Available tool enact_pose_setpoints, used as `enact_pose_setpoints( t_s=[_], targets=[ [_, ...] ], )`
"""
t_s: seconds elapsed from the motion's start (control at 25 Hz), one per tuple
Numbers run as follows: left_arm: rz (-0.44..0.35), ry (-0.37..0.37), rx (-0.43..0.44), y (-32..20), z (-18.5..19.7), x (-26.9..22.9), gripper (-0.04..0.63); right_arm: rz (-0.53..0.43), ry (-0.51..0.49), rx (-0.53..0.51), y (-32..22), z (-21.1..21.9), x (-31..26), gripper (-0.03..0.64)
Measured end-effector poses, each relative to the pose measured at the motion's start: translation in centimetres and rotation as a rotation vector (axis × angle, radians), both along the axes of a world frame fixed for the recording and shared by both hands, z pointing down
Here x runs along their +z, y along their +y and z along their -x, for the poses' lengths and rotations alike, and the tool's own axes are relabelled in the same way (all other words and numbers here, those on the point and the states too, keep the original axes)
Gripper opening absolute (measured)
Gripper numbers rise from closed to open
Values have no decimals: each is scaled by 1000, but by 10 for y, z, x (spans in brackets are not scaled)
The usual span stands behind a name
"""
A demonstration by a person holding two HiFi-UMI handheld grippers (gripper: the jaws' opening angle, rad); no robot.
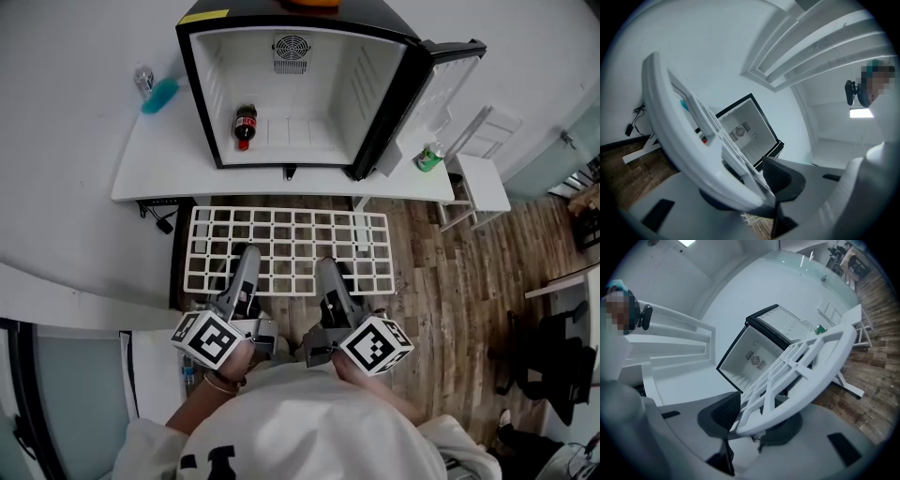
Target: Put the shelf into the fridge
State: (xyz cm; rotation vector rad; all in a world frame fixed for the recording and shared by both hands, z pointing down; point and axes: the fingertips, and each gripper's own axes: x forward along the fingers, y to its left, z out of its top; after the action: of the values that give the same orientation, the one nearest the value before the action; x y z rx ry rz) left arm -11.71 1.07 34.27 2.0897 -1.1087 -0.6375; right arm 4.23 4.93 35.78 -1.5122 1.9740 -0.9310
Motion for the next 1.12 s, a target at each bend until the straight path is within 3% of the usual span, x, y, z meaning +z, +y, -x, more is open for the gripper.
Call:
enact_pose_setpoints(
  t_s=[0.68, 1.12],
  targets=[
    [29, -3, 28, -8, 1, 10, 127, 26, -4, 27, -3, 2, 9, 133],
    [16, -9, 24, -55, -9, 6, 127, 9, -12, 12, -51, -8, 7, 133]
  ],
)
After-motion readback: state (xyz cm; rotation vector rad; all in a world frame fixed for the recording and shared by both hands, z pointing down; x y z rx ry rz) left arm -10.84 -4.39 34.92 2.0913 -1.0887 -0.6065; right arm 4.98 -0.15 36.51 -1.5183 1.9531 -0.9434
